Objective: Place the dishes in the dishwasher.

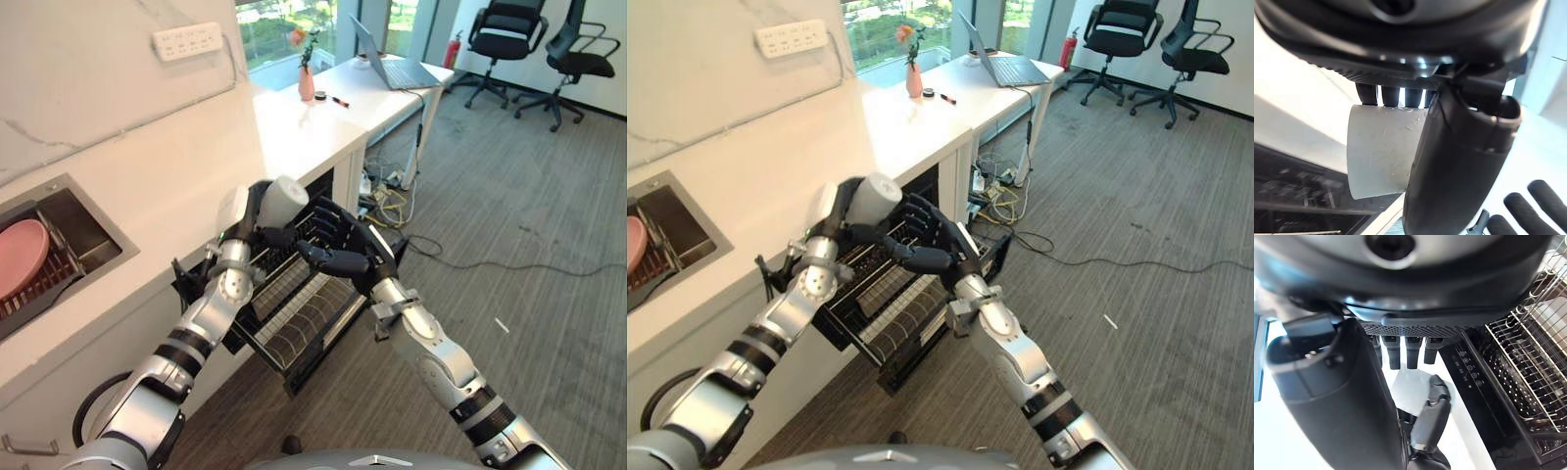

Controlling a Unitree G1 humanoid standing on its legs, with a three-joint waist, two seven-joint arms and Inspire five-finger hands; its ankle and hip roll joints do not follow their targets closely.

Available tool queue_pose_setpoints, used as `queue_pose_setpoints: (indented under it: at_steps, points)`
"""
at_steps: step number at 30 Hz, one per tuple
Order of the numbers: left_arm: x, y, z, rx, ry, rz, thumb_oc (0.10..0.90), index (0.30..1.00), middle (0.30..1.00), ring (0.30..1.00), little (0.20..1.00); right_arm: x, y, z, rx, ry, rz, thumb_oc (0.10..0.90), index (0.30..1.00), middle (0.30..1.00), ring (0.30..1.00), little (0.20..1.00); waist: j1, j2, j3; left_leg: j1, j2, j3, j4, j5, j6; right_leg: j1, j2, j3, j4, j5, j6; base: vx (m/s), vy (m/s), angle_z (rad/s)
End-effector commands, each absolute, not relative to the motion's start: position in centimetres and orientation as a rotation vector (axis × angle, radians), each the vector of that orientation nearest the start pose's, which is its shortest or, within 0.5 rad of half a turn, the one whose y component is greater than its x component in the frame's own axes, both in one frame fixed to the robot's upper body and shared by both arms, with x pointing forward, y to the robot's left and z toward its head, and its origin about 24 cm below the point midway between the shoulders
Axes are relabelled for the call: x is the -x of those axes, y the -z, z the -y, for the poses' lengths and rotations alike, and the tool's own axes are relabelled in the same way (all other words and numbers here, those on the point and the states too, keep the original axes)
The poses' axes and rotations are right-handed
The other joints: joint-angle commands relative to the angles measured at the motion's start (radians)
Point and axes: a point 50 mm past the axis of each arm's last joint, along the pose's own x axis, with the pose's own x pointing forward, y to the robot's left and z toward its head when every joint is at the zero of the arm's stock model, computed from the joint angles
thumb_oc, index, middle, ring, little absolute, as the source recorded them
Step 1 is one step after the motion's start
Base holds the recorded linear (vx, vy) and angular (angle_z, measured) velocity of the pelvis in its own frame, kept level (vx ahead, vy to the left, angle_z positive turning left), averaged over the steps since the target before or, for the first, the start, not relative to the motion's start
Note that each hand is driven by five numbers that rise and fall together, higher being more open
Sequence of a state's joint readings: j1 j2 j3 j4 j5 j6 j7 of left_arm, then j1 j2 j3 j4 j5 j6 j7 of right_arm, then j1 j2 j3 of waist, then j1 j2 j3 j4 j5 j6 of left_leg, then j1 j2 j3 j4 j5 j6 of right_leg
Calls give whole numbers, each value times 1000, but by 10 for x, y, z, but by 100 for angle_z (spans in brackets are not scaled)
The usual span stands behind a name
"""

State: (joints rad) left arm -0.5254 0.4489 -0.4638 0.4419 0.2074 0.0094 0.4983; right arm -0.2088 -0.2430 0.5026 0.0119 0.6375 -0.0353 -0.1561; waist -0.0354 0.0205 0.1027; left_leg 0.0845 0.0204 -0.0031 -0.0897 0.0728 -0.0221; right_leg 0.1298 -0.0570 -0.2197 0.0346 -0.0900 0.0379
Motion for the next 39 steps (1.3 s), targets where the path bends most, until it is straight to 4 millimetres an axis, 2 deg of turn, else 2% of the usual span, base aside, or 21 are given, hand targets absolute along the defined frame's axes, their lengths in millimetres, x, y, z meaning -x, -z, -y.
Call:
queue_pose_setpoints:
  at_steps: [1,8,10,16,21,26,33,39]
  points:
    - [-363,-161,-150,-838,-297,542,400,300,300,300,300,-274,-121,47,-487,-399,201,800,900,900,900,900,18,-28,-42,57,54,96,2,-129,-42,-45,-159,22,-113,153,177,8,34,-17]
    - [-362,-154,-124,-854,-320,564,400,300,300,300,300,-279,-130,17,-582,-279,169,800,900,900,900,900,18,-16,-51,64,46,98,2,-134,-37,-40,-161,28,-110,162,172,16,39,-9]
    - [-357,-145,-117,-818,-322,553,400,300,300,300,300,-278,-139,17,-604,-215,213,800,900,900,900,900,24,-14,-53,66,46,93,2,-135,-36,-39,-160,26,-108,160,169,24,45,3]
    - [-350,-127,-111,-698,-341,477,400,300,300,300,300,-283,-149,9,-722,-126,191,800,900,900,900,900,52,-19,-56,64,45,77,2,-134,-34,-36,-158,18,-104,158,165,7,11,2]
    - [-350,-121,-105,-617,-338,418,400,300,300,300,300,-287,-146,0,-787,-92,122,800,900,900,900,900,71,-24,-62,65,46,63,2,-135,-34,-26,-158,6,-102,154,162,15,17,5]
    - [-351,-121,-96,-616,-300,421,400,300,300,300,300,-290,-146,-9,-796,-96,94,800,900,900,900,900,85,-28,-62,61,45,51,2,-133,-34,-24,-160,-6,-99,152,161,0,10,5]
    - [-355,-131,-81,-599,-273,456,400,300,300,300,300,-296,-137,-18,-674,-48,68,800,900,900,900,900,96,-31,-61,56,43,40,2,-130,-33,-28,-163,-18,-91,149,164,-1,19,9]
    - [-355,-133,-77,-621,-267,476,400,300,300,300,300,-303,-123,-15,-671,33,-2,800,900,900,900,900,100,-31,-62,51,45,37,2,-130,-34,-32,-167,-28,-89,147,167,-2,10,3]
